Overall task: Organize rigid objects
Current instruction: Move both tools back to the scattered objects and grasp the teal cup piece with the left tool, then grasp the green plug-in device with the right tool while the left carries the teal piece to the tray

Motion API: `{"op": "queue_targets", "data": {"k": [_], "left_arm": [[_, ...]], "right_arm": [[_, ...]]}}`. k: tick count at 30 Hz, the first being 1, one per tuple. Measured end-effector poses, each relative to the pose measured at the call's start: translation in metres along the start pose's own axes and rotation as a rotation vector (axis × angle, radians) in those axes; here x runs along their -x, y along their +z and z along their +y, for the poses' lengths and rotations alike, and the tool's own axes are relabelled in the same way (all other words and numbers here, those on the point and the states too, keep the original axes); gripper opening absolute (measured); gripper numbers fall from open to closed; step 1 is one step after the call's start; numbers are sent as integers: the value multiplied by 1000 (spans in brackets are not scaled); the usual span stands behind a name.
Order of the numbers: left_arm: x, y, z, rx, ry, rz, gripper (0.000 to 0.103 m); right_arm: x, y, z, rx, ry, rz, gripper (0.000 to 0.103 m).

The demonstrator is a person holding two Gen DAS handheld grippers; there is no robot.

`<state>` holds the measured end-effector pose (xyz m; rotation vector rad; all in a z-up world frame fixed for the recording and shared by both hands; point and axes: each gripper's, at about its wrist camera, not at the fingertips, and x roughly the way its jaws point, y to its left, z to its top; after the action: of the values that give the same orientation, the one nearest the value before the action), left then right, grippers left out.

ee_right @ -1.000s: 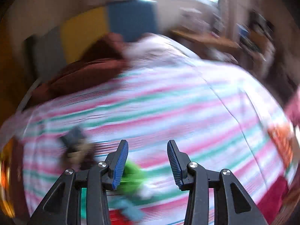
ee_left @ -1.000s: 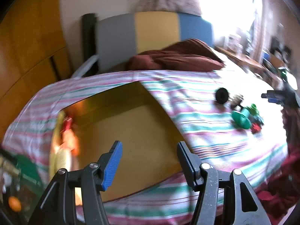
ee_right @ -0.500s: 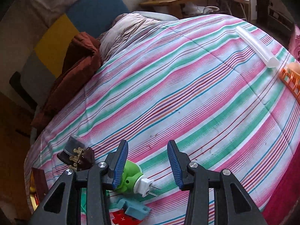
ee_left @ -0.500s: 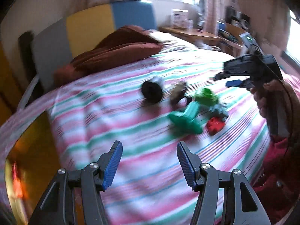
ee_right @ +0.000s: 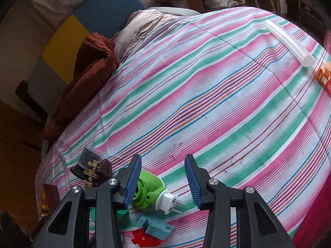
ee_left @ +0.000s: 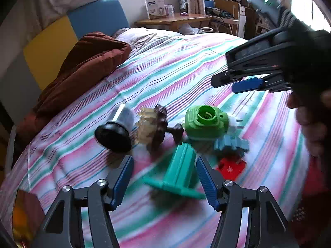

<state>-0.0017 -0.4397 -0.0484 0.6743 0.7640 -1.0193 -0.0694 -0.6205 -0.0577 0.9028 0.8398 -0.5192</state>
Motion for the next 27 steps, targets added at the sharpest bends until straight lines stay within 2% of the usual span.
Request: {"op": "queue_targets", "data": {"k": [4, 5, 6, 7, 8, 14, 18, 22, 24, 27], "left_arm": [[-34, -2, -9, -66, 31, 65, 63], [-41, -5, -8, -56, 26, 92, 53], [-42, -8, -3, -14, -13, 93, 39], [-40, -11, 1, 32, -54, 85, 32], [-38, -15, 5, 68, -61, 85, 30], [-15, -51, 16, 198, -49, 41, 30], [2, -78, 23, 292, -53, 32, 30], [16, -100, 19, 305, -31, -1, 30], [19, -109, 18, 310, -26, -25, 30], [22, -114, 19, 326, -36, -43, 30]], "right_arm": [[-1, 2, -1, -11, 13, 6, 44], [-2, 1, -1, -10, 13, 11, 44], [-2, 1, 0, -7, 13, 15, 44], [-3, 1, 1, -2, 13, 19, 44], [-4, 1, 2, 4, 13, 22, 44], [-10, -1, 7, 31, 22, 51, 44], [-21, -7, 17, 92, 32, 112, 44], [-25, -14, 31, 180, 30, 126, 55], [-24, -18, 37, 227, 10, 114, 65], [-23, -21, 44, 282, 12, 111, 72]]}}
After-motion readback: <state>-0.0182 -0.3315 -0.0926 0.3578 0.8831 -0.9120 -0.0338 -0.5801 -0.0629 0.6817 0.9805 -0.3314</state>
